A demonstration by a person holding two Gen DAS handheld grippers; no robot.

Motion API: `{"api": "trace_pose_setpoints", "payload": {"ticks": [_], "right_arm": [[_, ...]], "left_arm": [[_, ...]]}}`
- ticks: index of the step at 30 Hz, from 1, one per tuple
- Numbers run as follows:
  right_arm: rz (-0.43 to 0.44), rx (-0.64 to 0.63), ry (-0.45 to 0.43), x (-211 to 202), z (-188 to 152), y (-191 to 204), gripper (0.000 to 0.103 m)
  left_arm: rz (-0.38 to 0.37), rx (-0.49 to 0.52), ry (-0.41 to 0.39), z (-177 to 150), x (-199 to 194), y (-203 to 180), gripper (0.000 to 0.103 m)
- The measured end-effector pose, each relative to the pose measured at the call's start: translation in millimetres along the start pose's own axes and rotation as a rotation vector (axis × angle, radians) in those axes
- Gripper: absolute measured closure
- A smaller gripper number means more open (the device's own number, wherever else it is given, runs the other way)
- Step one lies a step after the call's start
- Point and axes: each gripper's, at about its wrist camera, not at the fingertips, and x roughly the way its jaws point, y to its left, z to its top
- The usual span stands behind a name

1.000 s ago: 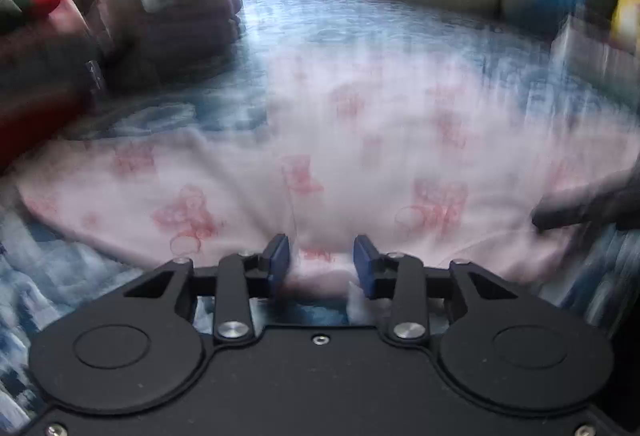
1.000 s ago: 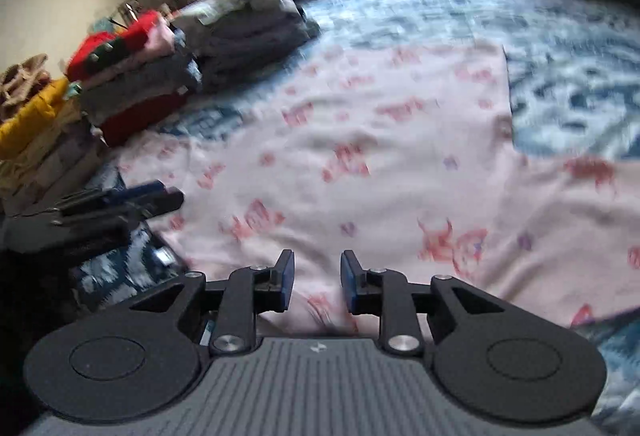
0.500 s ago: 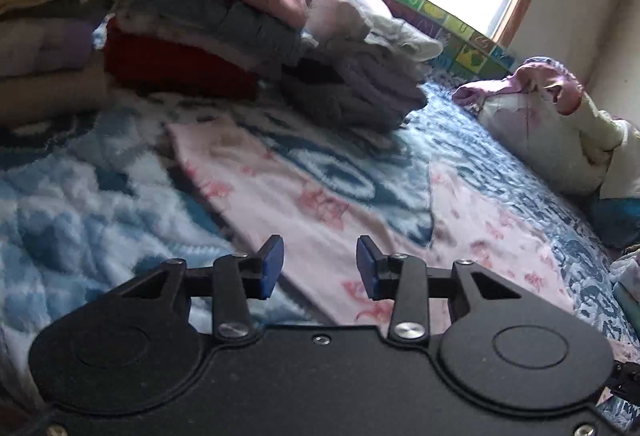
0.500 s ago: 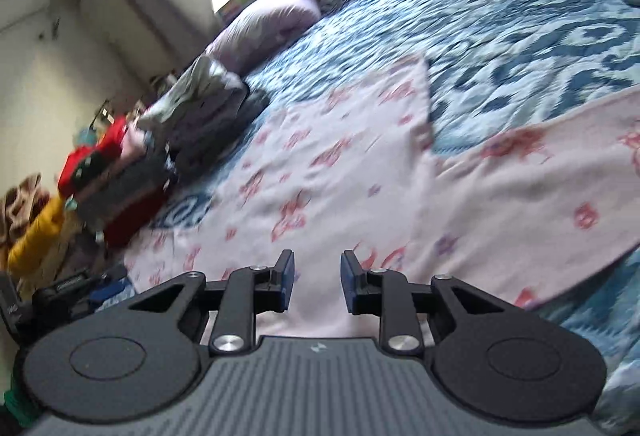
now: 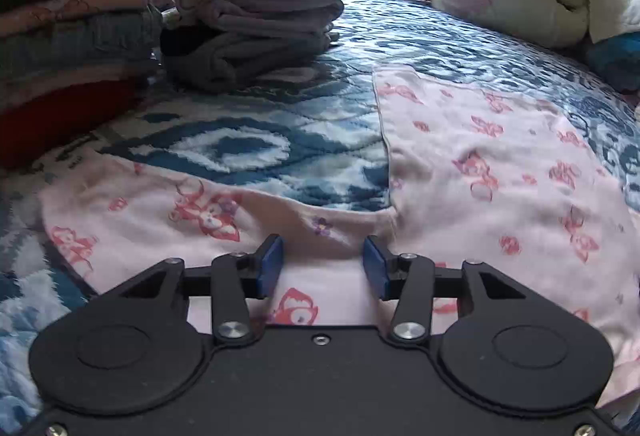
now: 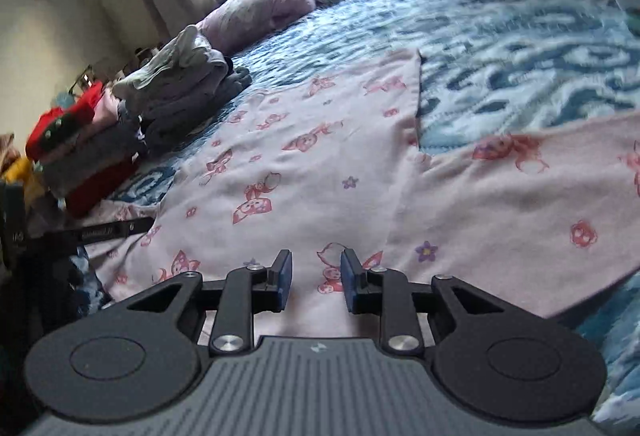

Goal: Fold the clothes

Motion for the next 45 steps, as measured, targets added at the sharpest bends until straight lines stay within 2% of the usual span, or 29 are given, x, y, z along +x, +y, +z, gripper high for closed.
{"api": "trace_pose_setpoints", "payload": {"ticks": [4,5,7,9,12,14,16,17,19,22,26,28,34,40,45], "right_arm": [[-0.016,-0.076,-0.029,-7,-5,6,0.074],[-0.018,-0.083,-0.031,-7,-6,6,0.074],[-0.029,-0.1,-0.01,-4,-9,6,0.073],[-0.043,-0.132,-0.003,-2,-11,9,0.073],[-0.029,-0.119,-0.021,-8,-10,11,0.071],[-0.021,-0.089,-0.036,-14,-7,8,0.07],[-0.017,-0.056,-0.056,-22,-4,4,0.066],[-0.016,-0.04,-0.066,-26,-3,2,0.064],[-0.025,-0.016,-0.085,-35,-2,-3,0.053],[-0.047,0.029,-0.105,-50,-1,-15,0.051],[-0.081,0.112,-0.146,-73,-1,-38,0.047],[-0.102,0.169,-0.174,-87,-2,-52,0.042],[-0.166,0.369,-0.249,-117,-8,-102,0.042],[-0.247,0.569,-0.316,-137,-15,-151,0.042],[-0.245,0.663,-0.354,-143,-15,-180,0.042]], "left_arm": [[-0.033,-0.099,-0.075,-1,-15,13,0.056],[-0.049,-0.107,-0.09,-1,-19,14,0.053],[-0.026,-0.045,-0.063,-5,-18,5,0.044],[0.021,0.033,-0.003,-13,-9,-6,0.042],[0.004,-0.019,-0.013,-10,-19,-6,0.041],[-0.046,-0.061,-0.048,-8,-34,-8,0.017],[-0.107,-0.06,-0.04,-8,-45,-15,0.011],[-0.143,-0.051,-0.024,-10,-47,-21,0.01],[-0.209,-0.033,0.013,-14,-50,-35,0.01],[-0.262,0.002,0.039,-17,-56,-58,0.01],[-0.297,0.034,0.042,-16,-59,-84,0.01],[-0.304,0.062,0.034,-17,-61,-98,0.01],[-0.379,0.132,0.033,-20,-63,-132,0.011],[-0.398,0.258,-0.028,-28,-79,-164,0.012],[-0.406,0.356,-0.045,-42,-86,-187,0.017]]}}
